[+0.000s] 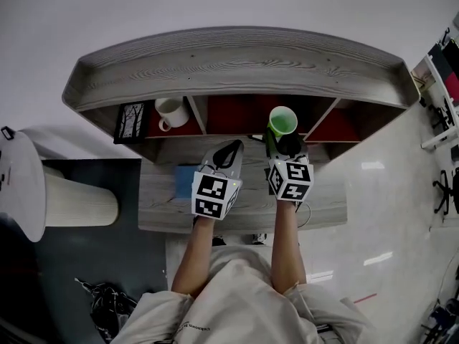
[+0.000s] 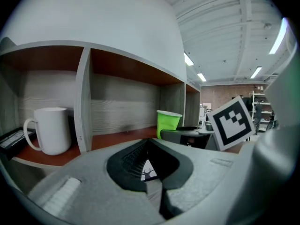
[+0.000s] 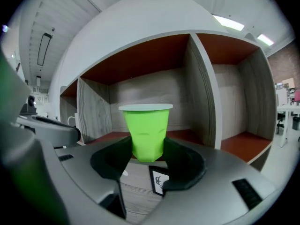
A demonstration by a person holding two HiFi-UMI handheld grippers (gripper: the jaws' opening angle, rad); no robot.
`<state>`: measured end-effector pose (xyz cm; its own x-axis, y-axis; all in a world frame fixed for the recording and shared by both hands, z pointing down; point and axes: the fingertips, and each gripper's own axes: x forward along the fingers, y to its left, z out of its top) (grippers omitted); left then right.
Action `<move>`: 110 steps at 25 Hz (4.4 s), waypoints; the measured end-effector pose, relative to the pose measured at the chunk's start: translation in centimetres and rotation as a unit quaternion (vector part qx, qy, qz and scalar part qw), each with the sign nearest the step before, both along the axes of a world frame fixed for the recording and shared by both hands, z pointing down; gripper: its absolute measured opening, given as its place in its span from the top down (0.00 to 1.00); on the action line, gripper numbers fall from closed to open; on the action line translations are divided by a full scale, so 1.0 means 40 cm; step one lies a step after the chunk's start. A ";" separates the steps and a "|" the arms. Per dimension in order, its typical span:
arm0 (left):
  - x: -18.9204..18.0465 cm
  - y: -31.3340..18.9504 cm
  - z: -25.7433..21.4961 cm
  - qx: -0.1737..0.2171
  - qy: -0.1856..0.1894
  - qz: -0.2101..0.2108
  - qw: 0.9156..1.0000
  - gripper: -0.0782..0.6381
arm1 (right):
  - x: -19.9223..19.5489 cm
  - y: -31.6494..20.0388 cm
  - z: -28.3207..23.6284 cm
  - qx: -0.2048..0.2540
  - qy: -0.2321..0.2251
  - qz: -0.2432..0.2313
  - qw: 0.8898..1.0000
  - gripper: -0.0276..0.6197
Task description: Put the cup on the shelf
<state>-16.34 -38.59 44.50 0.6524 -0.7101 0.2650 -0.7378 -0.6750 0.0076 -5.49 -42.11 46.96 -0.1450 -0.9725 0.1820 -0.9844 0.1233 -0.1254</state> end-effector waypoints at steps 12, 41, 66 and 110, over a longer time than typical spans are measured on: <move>0.037 -0.035 -0.005 -0.002 0.014 0.041 0.999 0.88 | -0.009 -0.058 0.025 -0.026 0.047 0.025 0.998 0.63; 0.042 -0.035 0.015 -0.009 0.020 0.018 1.000 0.88 | -0.017 -0.057 0.030 -0.039 0.075 -0.003 0.996 0.54; 0.092 0.006 0.047 -0.040 0.045 0.007 0.998 0.88 | 0.011 0.106 0.017 -0.054 0.082 -0.038 0.995 0.58; 0.071 0.128 0.003 0.032 0.019 -0.111 0.993 0.88 | 0.064 0.176 -0.042 0.021 0.024 -0.150 0.988 0.93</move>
<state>-13.48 -33.49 44.63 0.4861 -0.8524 0.1927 -0.8688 -0.4951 0.0016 -2.92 -35.09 45.30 -0.4202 -0.8939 0.1563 -0.9074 0.4145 -0.0689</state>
